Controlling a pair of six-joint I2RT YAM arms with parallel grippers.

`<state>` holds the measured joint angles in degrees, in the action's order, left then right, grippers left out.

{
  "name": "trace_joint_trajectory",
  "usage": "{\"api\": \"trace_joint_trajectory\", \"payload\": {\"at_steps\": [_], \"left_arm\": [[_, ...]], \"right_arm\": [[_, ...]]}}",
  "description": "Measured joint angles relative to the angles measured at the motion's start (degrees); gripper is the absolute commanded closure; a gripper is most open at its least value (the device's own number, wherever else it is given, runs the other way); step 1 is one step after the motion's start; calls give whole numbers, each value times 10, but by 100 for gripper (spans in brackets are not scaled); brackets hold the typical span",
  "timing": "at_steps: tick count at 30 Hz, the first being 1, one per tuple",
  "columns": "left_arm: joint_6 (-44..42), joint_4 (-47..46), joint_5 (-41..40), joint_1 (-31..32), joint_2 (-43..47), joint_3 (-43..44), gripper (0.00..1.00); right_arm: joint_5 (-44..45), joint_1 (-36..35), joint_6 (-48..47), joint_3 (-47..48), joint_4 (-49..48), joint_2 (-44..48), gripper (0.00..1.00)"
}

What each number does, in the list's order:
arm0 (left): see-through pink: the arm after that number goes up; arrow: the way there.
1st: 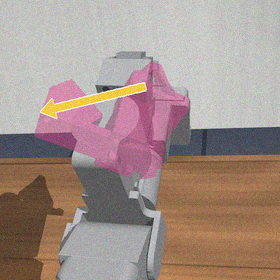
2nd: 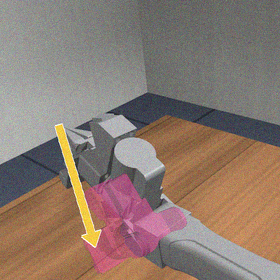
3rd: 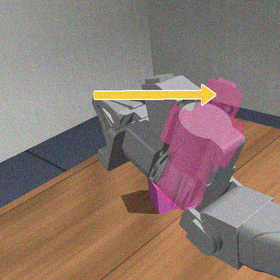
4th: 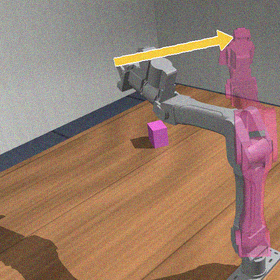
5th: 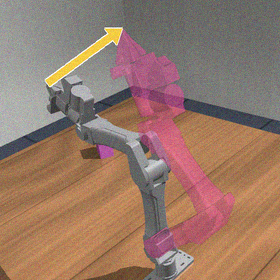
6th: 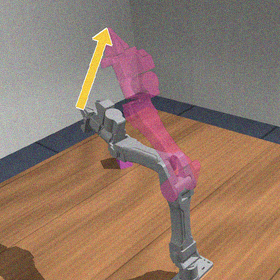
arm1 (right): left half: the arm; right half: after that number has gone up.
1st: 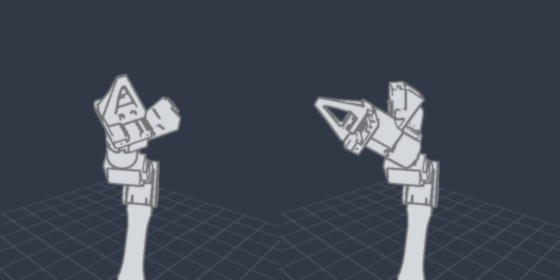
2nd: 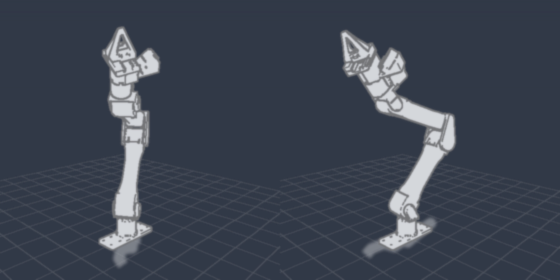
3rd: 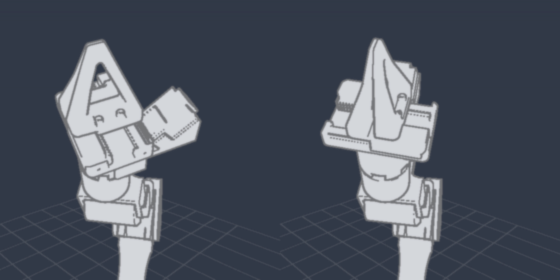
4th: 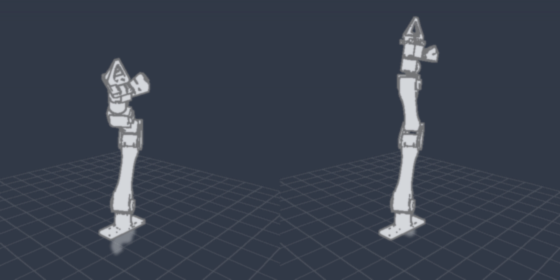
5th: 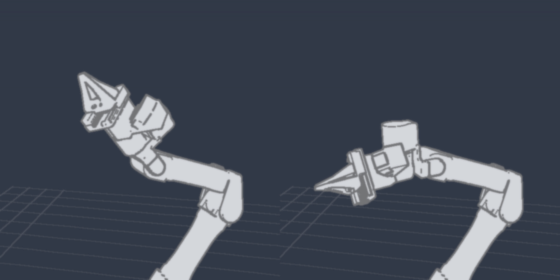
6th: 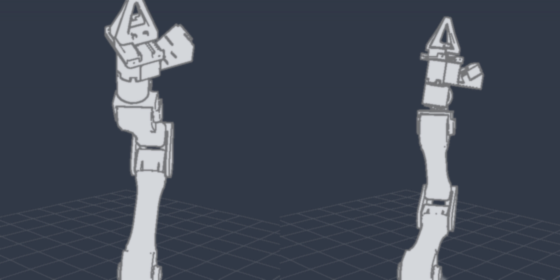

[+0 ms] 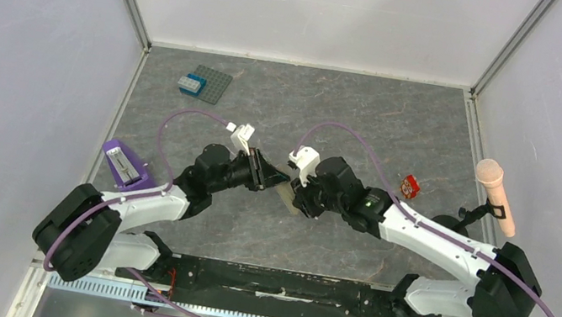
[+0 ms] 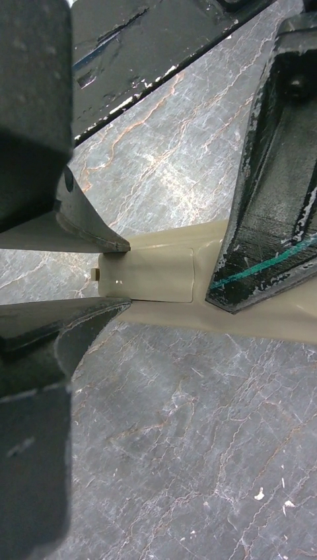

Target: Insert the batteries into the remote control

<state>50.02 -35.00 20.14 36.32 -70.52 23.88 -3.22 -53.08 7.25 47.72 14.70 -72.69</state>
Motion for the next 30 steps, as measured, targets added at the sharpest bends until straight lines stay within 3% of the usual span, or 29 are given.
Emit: {"api": "trace_joint_trajectory", "payload": {"at_steps": [8, 15, 30], "left_arm": [[42, -3, 9, -2, 0, -4, 98], [66, -4, 10, -2, 7, -7, 98], [112, -34, 23, 6, 30, -10, 98]], "right_arm": [[-14, 0, -2, 30, 43, -9, 60], [-23, 0, -3, 65, 87, -21, 54], [-12, 3, 47, 123, 103, -1, 16]]}}
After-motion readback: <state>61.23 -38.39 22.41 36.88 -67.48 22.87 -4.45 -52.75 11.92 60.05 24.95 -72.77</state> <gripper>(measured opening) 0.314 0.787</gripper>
